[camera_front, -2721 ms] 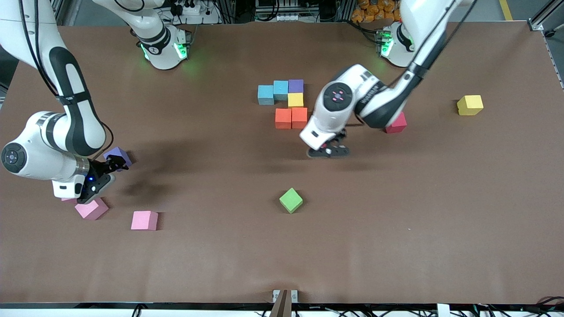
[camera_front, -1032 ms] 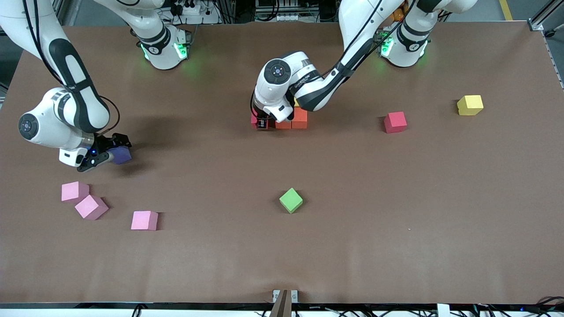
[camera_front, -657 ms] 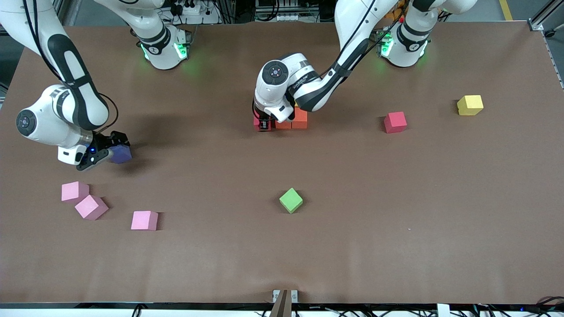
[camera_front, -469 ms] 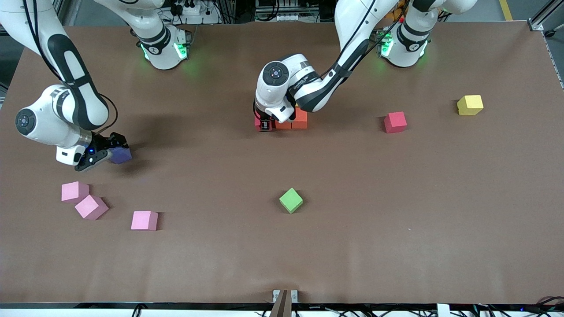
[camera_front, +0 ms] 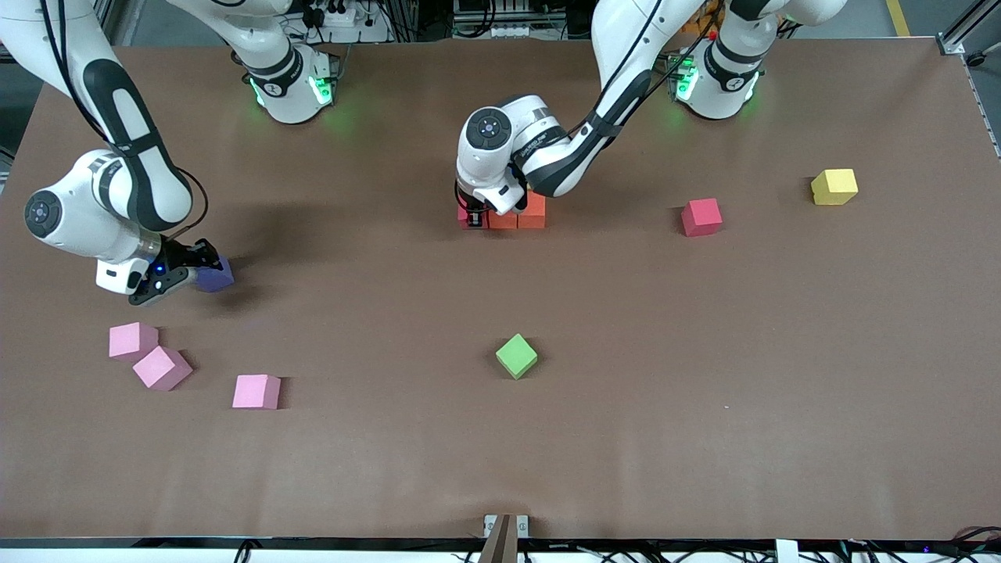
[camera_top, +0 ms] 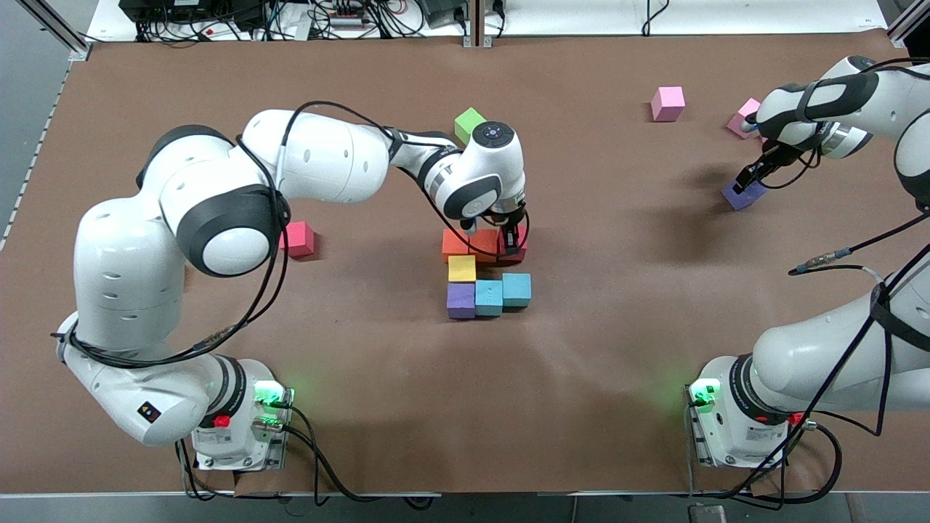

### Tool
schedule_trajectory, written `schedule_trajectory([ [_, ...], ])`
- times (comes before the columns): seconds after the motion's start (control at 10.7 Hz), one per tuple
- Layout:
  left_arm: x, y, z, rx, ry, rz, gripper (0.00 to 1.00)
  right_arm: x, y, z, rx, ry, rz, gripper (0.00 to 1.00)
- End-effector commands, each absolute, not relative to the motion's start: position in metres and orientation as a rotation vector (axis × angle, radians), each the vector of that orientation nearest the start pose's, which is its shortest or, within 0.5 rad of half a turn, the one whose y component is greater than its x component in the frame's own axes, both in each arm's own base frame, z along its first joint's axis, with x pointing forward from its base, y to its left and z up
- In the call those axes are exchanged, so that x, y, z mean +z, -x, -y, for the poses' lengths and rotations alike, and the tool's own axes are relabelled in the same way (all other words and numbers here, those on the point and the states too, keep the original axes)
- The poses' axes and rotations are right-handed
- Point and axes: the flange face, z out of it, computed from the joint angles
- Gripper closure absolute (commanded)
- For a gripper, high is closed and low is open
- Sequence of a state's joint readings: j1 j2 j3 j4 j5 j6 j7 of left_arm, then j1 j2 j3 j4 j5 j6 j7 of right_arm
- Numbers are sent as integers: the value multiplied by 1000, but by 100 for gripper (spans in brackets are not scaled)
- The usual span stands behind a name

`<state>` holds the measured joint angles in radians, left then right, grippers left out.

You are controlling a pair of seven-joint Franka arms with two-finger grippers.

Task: Form number 2 with 11 blocks
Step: 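Lower the pink cube below the orange cubes while the right gripper grasps purple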

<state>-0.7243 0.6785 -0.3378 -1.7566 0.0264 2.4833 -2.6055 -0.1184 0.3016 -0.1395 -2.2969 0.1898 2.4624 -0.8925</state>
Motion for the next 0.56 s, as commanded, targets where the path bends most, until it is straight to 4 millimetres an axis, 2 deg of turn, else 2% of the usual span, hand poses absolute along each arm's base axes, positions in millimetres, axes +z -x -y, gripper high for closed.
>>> schedule_trajectory([
  [0.0, 210, -344, 579, -294, -2121, -2207, 98, 237, -517, 121, 96, 2882, 749, 76],
  [0.19, 206, -342, 576, -297, -2114, -2203, 97, 267, -543, 102, 135, 2822, 824, 76],
  [0.28, 204, -341, 575, -296, -2118, -2205, 97, 277, -551, 85, 150, 2797, 868, 76],
  [0.47, 201, -339, 573, -294, -2123, -2209, 97, 290, -562, 39, 133, 2798, 911, 76],
])
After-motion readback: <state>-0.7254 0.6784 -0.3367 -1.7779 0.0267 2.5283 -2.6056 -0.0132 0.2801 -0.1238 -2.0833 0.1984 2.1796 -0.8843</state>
